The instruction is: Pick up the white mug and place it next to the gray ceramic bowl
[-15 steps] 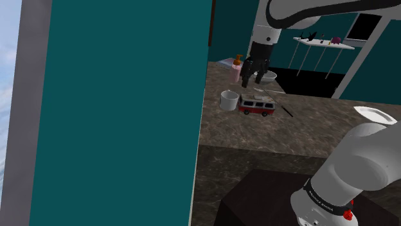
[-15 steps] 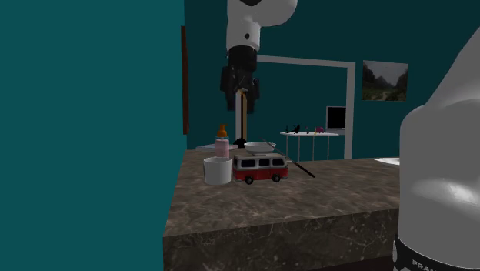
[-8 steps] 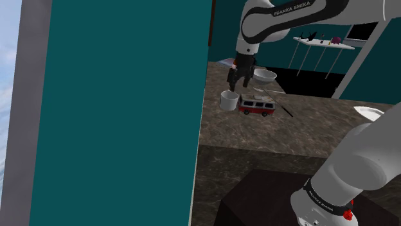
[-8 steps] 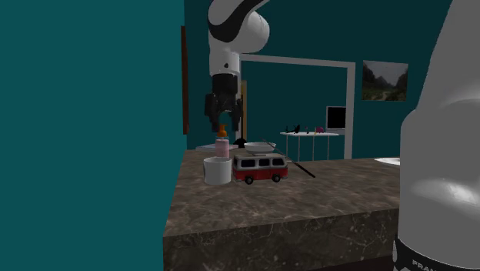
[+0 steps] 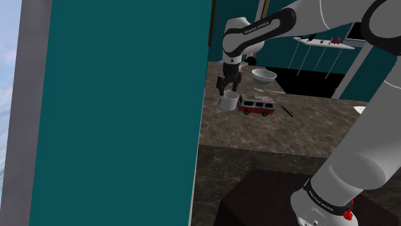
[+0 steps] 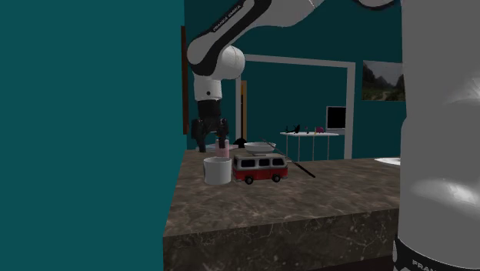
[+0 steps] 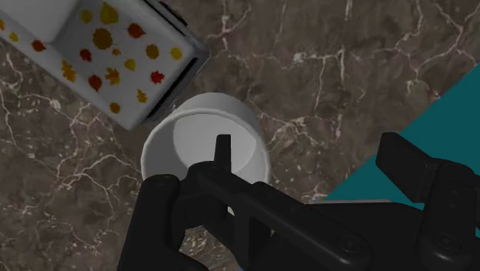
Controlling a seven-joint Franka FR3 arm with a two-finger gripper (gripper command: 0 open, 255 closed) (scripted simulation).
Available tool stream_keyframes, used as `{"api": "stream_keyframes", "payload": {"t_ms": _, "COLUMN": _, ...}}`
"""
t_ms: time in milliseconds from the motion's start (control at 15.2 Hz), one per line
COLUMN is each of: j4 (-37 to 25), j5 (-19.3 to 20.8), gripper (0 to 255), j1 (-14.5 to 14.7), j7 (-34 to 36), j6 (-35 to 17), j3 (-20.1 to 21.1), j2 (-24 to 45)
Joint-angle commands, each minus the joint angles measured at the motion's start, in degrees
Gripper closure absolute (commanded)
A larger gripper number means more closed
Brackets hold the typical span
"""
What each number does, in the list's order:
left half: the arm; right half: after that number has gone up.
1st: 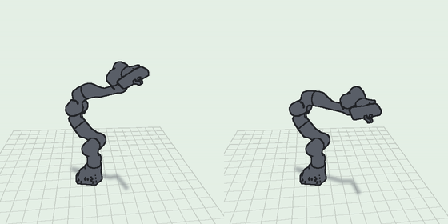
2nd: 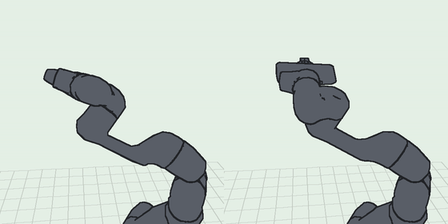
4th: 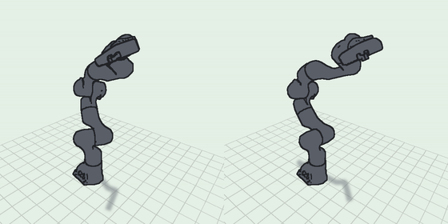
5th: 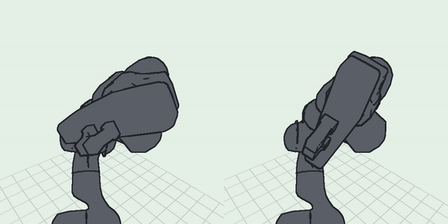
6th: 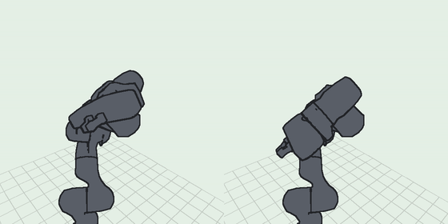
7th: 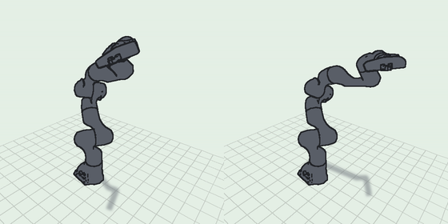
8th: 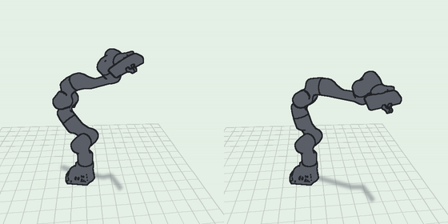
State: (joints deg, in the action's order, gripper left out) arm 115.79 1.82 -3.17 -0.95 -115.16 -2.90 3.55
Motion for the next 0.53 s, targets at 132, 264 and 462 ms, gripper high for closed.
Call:
{"api": "stream_keyframes", "payload": {"t_ms": 132, "j4": -6.8, "j5": 0.9, "gripper": 0, "j1": -0.5, "j7": 0.0, "j6": -1.4, "j3": -0.5, "j2": 9.2}}
{"api": "stream_keyframes", "payload": {"t_ms": 264, "j4": -6.8, "j5": 1.0, "gripper": 0, "j1": -0.5, "j7": 0.0, "j6": -2.1, "j3": -0.6, "j2": 10.0}}
{"api": "stream_keyframes", "payload": {"t_ms": 462, "j4": -5.5, "j5": 1.0, "gripper": 0, "j1": -0.6, "j7": 0.0, "j6": -4.3, "j3": -0.6, "j2": 10.8}}
